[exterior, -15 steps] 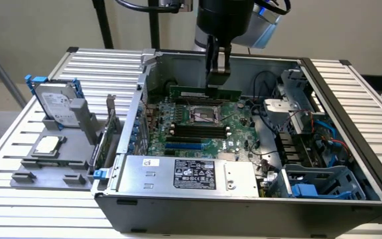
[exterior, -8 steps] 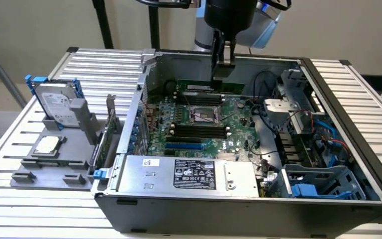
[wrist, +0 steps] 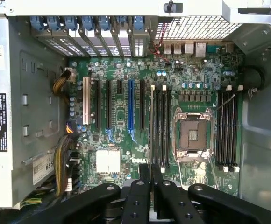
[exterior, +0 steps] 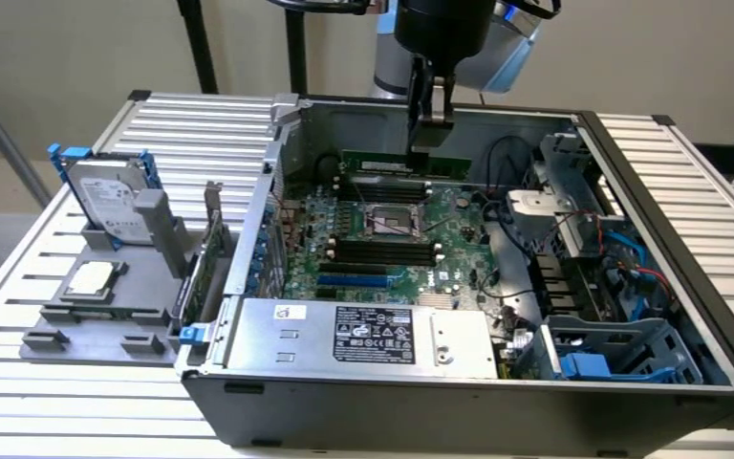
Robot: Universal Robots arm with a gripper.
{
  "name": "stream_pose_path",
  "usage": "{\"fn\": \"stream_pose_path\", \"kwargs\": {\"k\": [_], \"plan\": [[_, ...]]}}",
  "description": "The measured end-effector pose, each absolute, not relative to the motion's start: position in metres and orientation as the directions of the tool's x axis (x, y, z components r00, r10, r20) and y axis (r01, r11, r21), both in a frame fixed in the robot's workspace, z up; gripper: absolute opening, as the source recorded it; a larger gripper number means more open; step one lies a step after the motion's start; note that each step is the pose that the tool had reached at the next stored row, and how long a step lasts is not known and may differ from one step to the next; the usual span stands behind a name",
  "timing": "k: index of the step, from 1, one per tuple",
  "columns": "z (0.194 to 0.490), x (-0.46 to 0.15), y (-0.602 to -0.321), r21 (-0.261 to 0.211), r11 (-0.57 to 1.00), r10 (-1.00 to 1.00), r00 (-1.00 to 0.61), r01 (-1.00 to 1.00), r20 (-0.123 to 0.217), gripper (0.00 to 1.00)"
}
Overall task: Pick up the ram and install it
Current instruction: 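Pick up the ram and move it above insertion slot, then insert the ram into the slot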
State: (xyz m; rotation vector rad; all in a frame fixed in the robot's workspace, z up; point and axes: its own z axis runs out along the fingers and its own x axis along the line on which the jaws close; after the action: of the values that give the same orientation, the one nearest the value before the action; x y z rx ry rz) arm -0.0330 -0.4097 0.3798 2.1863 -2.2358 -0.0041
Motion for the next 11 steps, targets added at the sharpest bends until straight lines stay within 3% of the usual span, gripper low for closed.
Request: {"fn": "stream_pose_path", "kwargs": {"k": [11], "plan": [[0.3798, -0.0330, -0.4097, 0.012, 0.023, -1.000, -0.022, -1.000, 0.009, 0.13]]}}
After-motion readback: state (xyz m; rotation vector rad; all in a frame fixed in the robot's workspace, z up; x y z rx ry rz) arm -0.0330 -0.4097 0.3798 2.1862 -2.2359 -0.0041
